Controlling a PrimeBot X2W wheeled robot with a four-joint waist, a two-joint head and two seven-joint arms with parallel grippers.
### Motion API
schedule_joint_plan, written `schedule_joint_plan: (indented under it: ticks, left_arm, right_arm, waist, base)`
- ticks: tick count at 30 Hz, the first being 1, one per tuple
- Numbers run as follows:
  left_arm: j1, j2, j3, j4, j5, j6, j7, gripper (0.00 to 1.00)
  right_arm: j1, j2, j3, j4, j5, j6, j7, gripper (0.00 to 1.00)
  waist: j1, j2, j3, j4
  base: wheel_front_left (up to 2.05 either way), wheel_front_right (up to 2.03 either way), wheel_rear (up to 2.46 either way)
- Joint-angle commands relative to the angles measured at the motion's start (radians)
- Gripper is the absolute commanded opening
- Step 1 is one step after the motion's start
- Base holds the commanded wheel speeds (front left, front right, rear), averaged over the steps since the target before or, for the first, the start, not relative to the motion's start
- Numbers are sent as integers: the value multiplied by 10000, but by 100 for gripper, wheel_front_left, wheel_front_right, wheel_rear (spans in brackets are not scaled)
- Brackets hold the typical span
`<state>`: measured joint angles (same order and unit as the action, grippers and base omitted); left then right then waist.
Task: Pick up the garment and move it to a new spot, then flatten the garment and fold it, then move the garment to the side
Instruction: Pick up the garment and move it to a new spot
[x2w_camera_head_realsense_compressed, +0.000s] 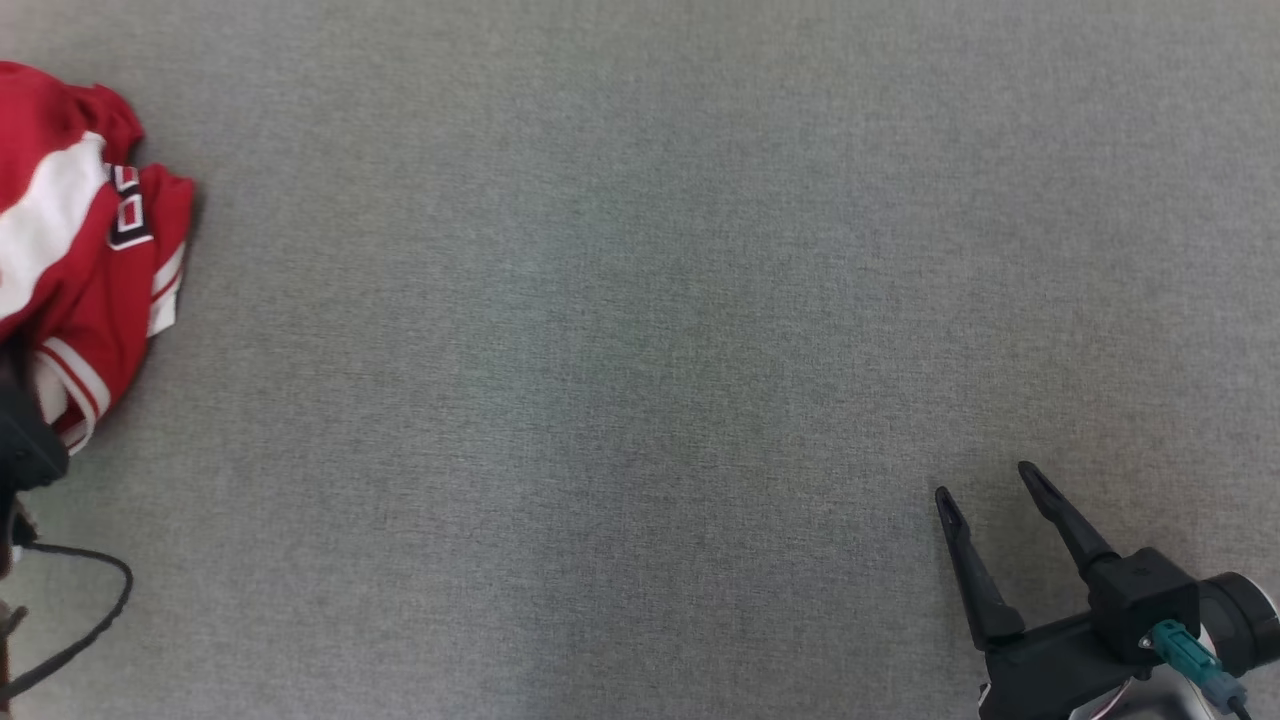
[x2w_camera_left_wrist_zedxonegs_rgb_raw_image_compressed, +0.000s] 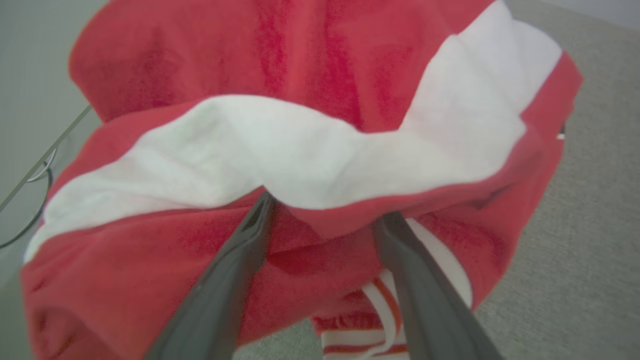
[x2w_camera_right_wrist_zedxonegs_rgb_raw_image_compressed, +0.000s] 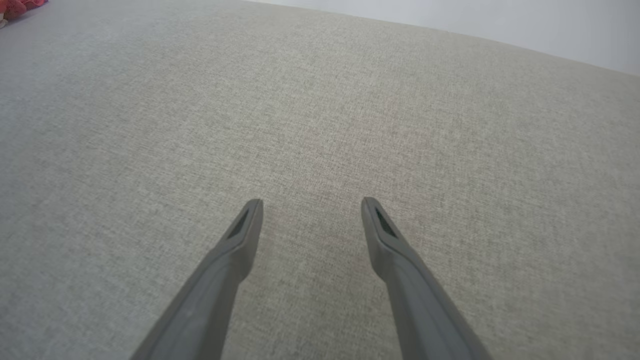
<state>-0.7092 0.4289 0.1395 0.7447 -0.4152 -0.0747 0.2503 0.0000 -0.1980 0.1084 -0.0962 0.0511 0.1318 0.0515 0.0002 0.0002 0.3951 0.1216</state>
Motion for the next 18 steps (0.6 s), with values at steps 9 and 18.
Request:
schedule_joint_plan:
  ticks: [9,18]
  left_arm:
    - [-114,424,-21,-554,-141,8,603,0]
    - [161,807,-15,-1936,-252,-28,1038,0]
  right_arm:
    - [-187,345,217,414,126,-21,-339,100]
    - [-359,763,375,1308,339,-21,-898,100]
  waist:
    - [-2,-2,-122,41]
    - [-2,-2,-1064,226]
  base:
    - [0,0,0]
    - [0,0,0]
